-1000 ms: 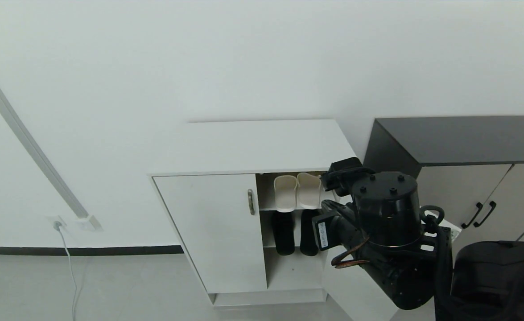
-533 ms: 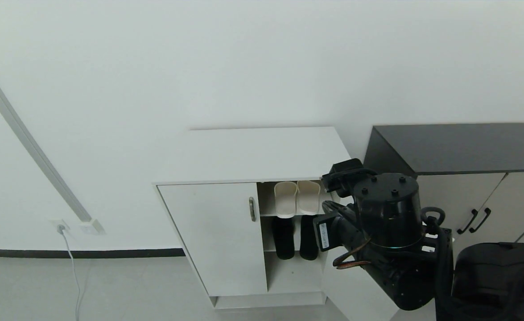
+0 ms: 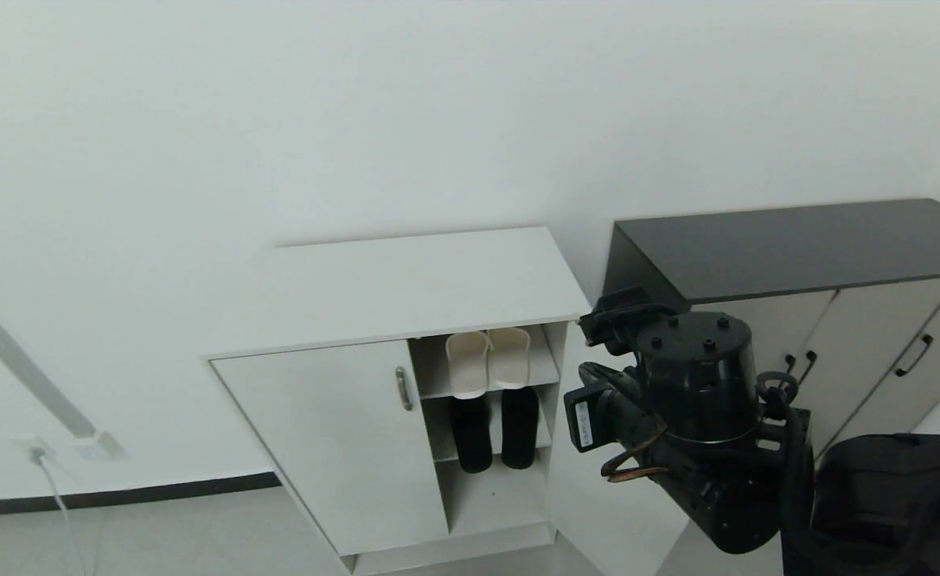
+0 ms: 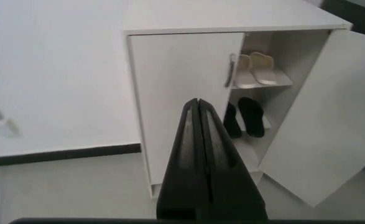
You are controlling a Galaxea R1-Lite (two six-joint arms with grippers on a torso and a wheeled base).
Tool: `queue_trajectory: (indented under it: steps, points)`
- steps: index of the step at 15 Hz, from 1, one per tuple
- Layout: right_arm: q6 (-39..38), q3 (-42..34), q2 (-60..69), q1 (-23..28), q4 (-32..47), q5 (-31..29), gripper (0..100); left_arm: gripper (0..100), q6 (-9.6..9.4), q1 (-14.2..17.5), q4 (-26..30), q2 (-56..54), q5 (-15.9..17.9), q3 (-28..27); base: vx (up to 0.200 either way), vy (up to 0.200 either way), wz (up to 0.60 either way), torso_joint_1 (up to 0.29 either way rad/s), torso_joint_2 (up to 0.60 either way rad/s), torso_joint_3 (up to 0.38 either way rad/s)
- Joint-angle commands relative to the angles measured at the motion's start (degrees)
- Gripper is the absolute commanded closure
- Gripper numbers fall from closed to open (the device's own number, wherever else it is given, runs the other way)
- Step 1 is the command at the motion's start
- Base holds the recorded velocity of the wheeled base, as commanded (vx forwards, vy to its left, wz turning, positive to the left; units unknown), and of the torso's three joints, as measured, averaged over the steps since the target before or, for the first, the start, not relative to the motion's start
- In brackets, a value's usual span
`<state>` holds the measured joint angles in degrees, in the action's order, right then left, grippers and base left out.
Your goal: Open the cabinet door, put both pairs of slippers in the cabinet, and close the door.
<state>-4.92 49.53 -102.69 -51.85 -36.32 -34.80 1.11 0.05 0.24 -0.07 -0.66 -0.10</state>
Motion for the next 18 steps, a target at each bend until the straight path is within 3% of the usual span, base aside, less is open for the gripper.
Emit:
queue_trajectory:
  steps: [1, 7, 14, 18]
  points:
    - [0.1, 0.0, -0.1, 0.3, -0.1, 0.0, 100, 100, 0.03, 0.0, 0.0, 0.1, 0.0, 0.0, 0.0, 0.0, -0.6, 0.007, 0.0, -0.007]
    - [0.1, 0.0, -0.8, 1.1, -0.1, 0.0, 100, 100, 0.03, 0.0, 0.0, 0.1, 0.0, 0.0, 0.0, 0.0, -0.1, 0.0, 0.0, 0.001]
    - [0.2, 0.0, -1.1, 1.3, -0.1, 0.0, 100, 100, 0.03, 0.0, 0.0, 0.1, 0.0, 0.0, -0.2, 0.0, 0.0, -0.001, 0.0, 0.002]
    - [0.4, 0.9, -4.3, 4.1, -3.1, 0.1, 100, 100, -0.14, 0.0, 0.0, 0.1, 0.1, 0.0, 0.0, 0.0, 0.0, 0.0, 0.0, 0.0]
